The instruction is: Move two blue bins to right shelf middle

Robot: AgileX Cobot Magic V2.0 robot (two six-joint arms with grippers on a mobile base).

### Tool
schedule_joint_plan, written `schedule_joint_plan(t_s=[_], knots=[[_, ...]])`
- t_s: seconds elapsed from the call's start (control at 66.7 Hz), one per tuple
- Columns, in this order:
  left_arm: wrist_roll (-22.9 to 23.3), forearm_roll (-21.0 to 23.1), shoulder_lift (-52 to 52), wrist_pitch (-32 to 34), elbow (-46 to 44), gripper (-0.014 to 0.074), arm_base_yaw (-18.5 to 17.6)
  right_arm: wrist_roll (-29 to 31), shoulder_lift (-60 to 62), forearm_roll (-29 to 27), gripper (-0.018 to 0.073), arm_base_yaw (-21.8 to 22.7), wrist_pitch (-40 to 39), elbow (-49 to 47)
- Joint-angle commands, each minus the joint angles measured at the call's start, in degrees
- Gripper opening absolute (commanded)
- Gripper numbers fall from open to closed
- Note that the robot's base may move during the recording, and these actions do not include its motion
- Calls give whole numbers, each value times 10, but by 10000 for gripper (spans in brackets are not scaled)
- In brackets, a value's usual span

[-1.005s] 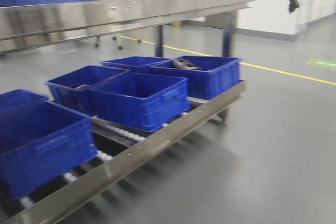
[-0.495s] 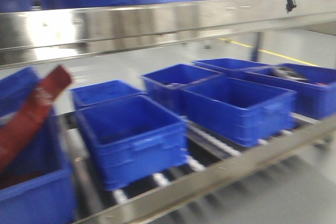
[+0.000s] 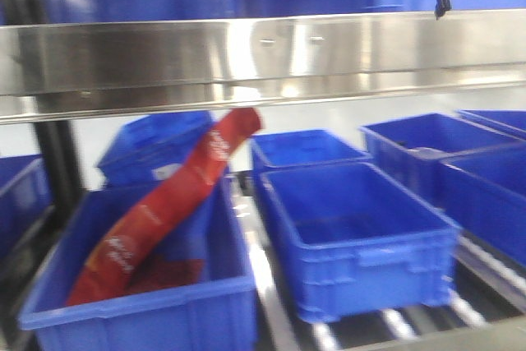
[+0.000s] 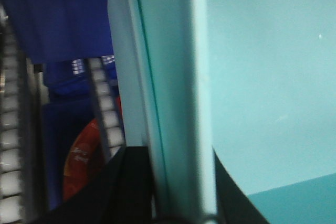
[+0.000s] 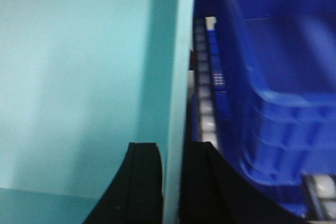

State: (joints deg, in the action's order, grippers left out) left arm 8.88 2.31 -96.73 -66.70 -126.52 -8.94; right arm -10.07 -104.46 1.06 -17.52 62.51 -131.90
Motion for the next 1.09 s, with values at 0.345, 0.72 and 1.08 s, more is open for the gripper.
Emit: schedule_joint_plan(t_s=[0.345,0.72,1.08], knots=[[-1,51,15,63,-14,-111,-4,6,6,-26,-165,-4,-43,-7],[-1,51,15,63,-14,-111,-4,6,6,-26,-165,-4,-43,-7],[-1,51,15,63,-14,-111,-4,6,6,-26,-165,-4,-43,-7]])
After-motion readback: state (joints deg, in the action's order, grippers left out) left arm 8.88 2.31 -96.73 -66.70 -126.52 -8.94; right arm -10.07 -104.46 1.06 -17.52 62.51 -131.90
